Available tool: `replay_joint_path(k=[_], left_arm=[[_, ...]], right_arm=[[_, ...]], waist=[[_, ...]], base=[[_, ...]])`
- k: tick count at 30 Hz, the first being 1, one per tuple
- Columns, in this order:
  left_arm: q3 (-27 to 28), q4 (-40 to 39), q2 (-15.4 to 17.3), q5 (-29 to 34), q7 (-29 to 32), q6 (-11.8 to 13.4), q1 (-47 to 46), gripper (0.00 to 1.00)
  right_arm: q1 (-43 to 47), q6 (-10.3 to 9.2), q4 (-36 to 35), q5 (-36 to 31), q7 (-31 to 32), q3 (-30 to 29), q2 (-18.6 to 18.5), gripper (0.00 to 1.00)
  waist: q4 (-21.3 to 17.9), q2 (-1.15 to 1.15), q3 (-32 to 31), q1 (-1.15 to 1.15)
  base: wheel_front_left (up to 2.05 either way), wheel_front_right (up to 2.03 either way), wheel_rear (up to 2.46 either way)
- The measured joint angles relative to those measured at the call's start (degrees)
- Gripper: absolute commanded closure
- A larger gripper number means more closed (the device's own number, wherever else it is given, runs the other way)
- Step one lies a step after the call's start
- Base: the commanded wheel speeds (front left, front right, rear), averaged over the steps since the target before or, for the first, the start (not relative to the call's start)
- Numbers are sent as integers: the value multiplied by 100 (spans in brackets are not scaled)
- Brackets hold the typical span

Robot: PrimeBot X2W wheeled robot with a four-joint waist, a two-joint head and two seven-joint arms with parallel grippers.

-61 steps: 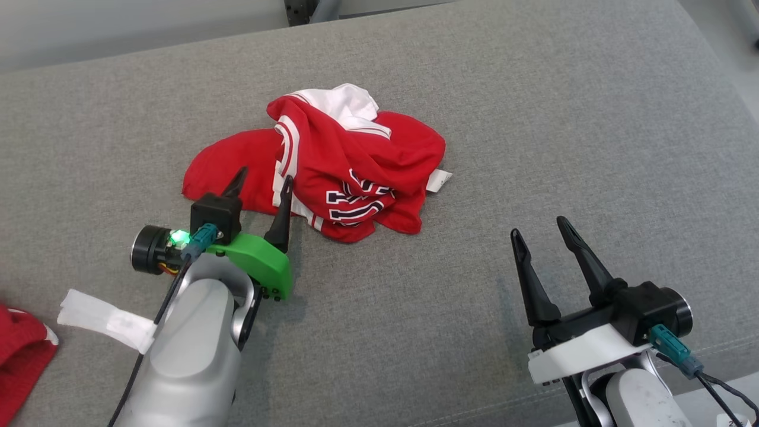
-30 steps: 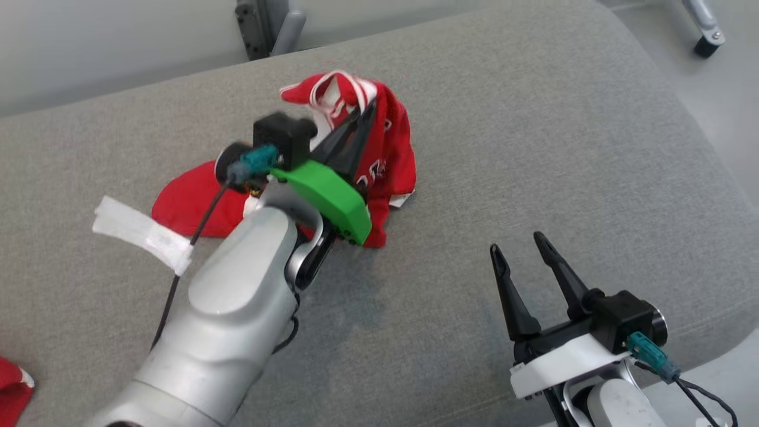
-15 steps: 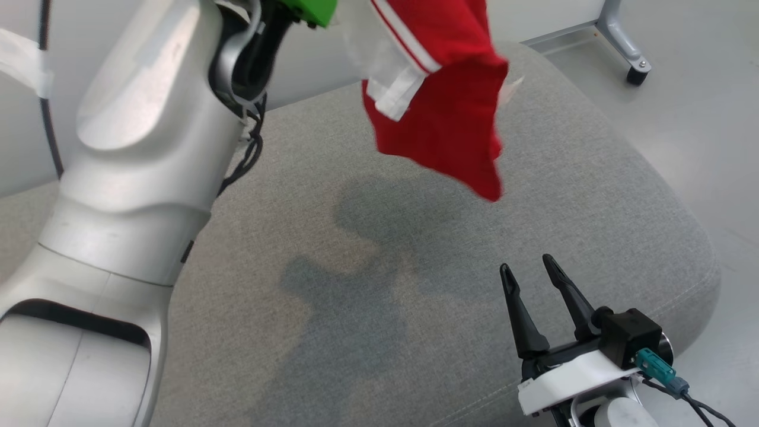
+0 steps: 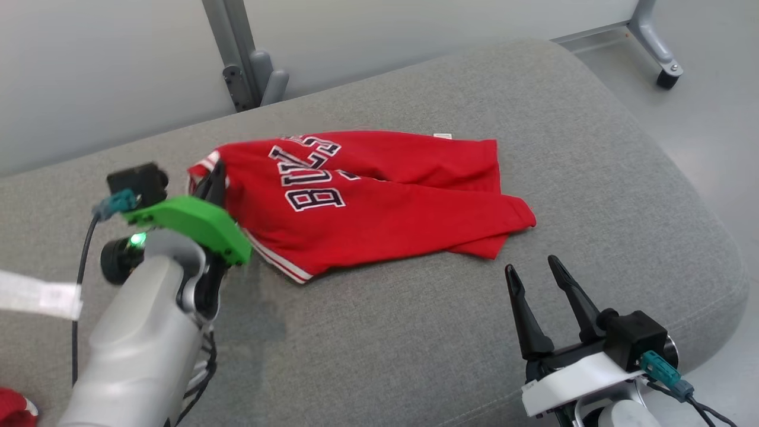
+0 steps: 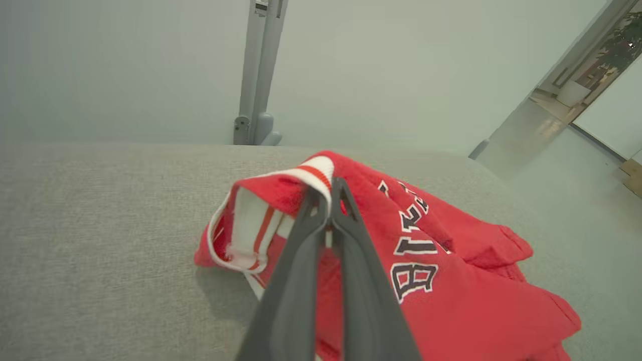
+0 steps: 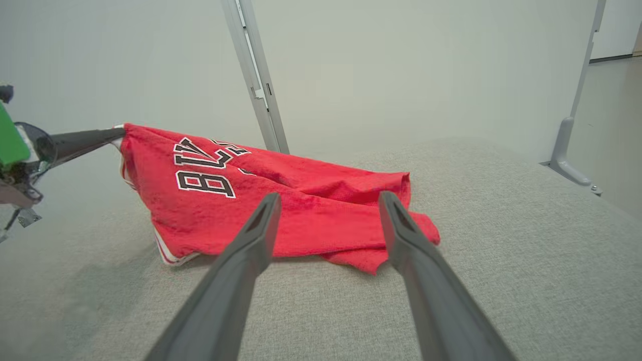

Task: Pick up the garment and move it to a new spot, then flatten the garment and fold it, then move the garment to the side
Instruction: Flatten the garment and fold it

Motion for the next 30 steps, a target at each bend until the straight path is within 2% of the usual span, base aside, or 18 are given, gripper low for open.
replay_joint_path(k=[6, 11, 12, 13, 14, 19, 24, 30], left_arm=[[196, 389, 350, 47, -565, 145, 694, 100], [378, 226, 713, 394, -679, 200, 935, 100], [506, 21, 769, 521, -686, 218, 964, 78], [706, -227, 795, 571, -698, 215, 991, 34], [921, -453, 794, 631, -704, 224, 1042, 0], [1708, -1451, 641, 1321, -704, 296, 1690, 0], [2226, -2479, 242, 2226, -713, 279, 2473, 0], [2403, -2686, -393, 2642, -713, 90, 3504, 0]], right_arm=[[-55, 0, -5, -60, 0, -23, -1, 0], [-77, 0, -13, -116, 0, -26, -1, 0], [-77, 0, -7, -133, 0, -19, -1, 0], [-77, 0, 2, -135, 0, -12, 0, 0], [-78, 0, 10, -142, 0, -8, 1, 0], [-140, 0, 82, -176, 0, 85, 4, 0], [-213, 0, 191, -210, 0, 104, -8, 0], [-180, 0, 231, -209, 0, 69, -85, 0]], waist=[[183, 0, 153, 0], [354, 0, 228, 0], [393, 0, 239, 0], [433, 0, 251, 0], [473, 0, 261, 0], [661, 0, 291, 0], [858, 0, 279, 0], [1102, 0, 190, 0]], base=[[0, 0, 0], [0, 0, 0], [0, 0, 0], [0, 0, 0], [0, 0, 0], [0, 0, 0], [0, 0, 0], [0, 0, 0]])
